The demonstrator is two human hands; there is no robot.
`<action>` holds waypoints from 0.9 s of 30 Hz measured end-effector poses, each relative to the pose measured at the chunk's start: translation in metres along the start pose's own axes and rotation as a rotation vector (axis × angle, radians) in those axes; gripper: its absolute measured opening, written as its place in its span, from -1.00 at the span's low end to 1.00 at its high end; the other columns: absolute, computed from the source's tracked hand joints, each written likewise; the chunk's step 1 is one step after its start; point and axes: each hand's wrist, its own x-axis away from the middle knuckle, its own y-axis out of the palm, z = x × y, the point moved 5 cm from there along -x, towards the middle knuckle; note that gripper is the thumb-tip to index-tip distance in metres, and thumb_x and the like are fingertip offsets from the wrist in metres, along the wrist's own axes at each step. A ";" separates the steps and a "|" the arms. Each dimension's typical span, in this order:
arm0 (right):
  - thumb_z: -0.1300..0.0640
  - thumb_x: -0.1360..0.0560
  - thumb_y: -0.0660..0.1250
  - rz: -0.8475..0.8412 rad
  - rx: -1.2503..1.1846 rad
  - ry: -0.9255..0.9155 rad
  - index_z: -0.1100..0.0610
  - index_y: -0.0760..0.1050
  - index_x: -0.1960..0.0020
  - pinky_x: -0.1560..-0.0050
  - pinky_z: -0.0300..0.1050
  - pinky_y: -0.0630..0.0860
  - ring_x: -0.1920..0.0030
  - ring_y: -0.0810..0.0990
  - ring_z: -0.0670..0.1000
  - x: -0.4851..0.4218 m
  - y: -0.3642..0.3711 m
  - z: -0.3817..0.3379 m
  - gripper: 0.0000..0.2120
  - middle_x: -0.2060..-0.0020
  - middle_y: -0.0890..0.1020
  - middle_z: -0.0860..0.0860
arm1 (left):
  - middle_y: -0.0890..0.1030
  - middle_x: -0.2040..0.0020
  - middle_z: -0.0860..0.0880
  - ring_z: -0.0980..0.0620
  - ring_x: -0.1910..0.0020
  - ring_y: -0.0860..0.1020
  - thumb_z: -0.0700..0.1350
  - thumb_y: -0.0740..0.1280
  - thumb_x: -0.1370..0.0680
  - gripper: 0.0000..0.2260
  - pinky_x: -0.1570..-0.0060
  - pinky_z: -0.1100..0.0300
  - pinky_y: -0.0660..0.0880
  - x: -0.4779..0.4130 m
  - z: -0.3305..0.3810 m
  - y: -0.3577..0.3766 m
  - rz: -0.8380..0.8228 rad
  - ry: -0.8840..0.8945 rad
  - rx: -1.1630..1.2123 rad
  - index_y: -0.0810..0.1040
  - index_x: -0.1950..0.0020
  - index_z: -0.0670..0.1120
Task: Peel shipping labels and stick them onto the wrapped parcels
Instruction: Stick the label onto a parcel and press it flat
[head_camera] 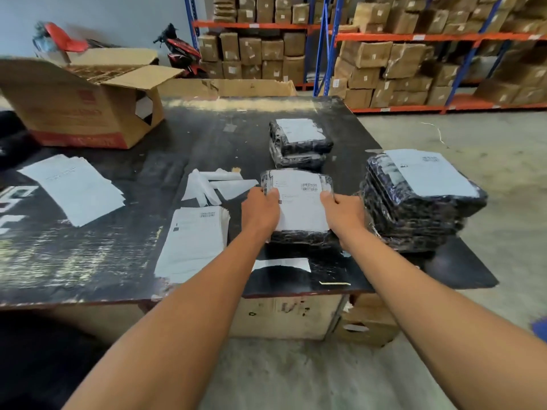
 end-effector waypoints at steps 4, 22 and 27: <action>-0.09 -0.58 0.28 -0.014 0.072 0.009 0.11 0.24 0.41 0.39 -0.04 0.11 0.44 0.27 0.03 0.006 -0.002 0.018 -0.51 0.51 0.30 0.01 | 0.61 -0.13 -0.15 -0.13 -0.06 0.54 -0.01 0.17 -0.64 -0.68 0.05 0.12 0.36 0.009 -0.012 0.009 -0.021 -0.032 -0.033 0.54 -0.18 -0.22; -0.18 -0.62 0.17 -0.074 0.165 -0.048 0.23 0.62 0.00 -0.09 0.04 0.45 -0.15 0.51 0.18 -0.001 0.022 0.052 -0.51 0.05 0.64 0.18 | 0.58 -0.15 -0.15 -0.06 0.00 0.48 -0.01 0.10 -0.67 -0.66 0.05 0.12 0.33 0.016 -0.042 0.026 -0.008 -0.054 -0.139 0.51 -0.20 -0.22; -0.15 -0.61 0.10 -0.177 0.275 0.037 0.21 0.57 0.00 -0.13 0.07 0.44 -0.13 0.52 0.19 -0.010 0.016 0.043 -0.54 -0.08 0.58 0.21 | 0.60 -0.11 -0.27 -0.20 -0.03 0.53 -0.03 0.06 -0.67 -0.59 0.04 0.04 0.37 0.014 -0.034 0.019 -0.089 -0.063 -0.246 0.56 -0.11 -0.31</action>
